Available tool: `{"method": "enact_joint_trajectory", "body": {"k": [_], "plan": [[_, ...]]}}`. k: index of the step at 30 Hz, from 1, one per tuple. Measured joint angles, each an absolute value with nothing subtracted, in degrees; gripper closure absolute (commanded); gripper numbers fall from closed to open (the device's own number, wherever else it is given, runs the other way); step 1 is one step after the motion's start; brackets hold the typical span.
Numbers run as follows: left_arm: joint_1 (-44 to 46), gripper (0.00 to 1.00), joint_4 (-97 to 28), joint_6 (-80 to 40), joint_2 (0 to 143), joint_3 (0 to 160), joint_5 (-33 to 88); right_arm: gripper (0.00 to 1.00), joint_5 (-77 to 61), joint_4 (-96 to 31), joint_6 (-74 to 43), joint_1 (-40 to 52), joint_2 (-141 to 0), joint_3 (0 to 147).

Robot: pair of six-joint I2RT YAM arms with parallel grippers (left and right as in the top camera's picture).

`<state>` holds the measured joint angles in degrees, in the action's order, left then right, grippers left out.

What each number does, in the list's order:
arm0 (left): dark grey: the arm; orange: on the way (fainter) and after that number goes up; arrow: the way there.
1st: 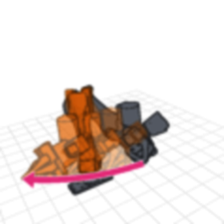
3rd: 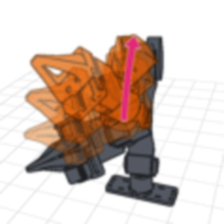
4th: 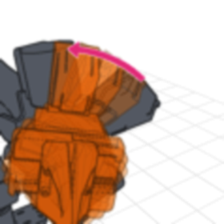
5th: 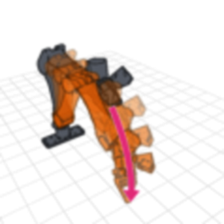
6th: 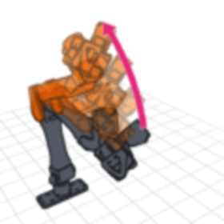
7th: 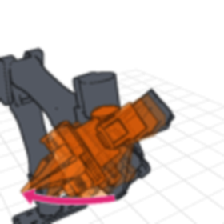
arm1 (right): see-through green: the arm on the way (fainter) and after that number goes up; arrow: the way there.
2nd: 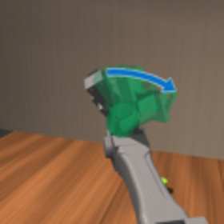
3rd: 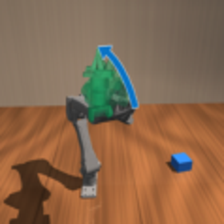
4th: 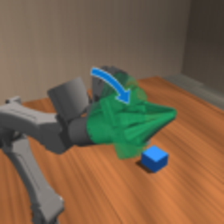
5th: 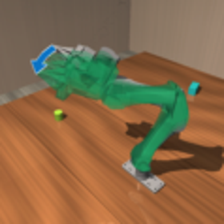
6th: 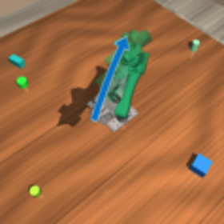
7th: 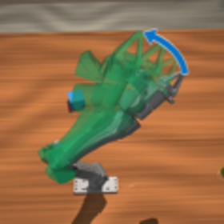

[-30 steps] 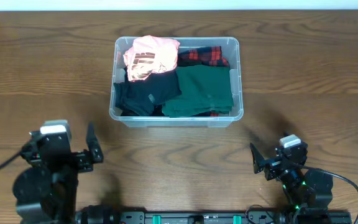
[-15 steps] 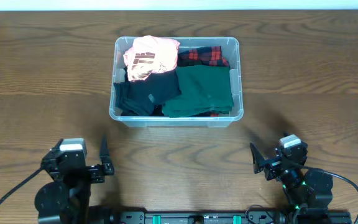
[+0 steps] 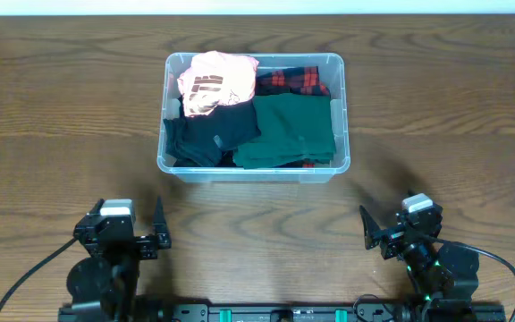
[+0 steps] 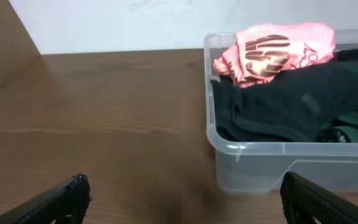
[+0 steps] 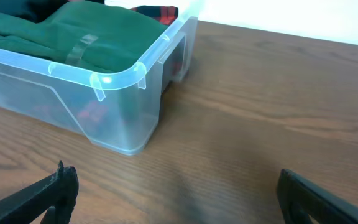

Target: Pack container

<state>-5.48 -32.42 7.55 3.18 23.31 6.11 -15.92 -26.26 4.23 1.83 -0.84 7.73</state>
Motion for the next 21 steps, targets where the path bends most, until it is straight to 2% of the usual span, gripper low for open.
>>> {"method": "enact_joint_trajectory", "body": {"k": [21], "plan": [[-4.0, 0.02, -27.2, 7.5, 0.6, 9.7, 6.4, 0.01, -15.9, -26.3, 4.2, 1.8, -0.8, 7.7]]}}
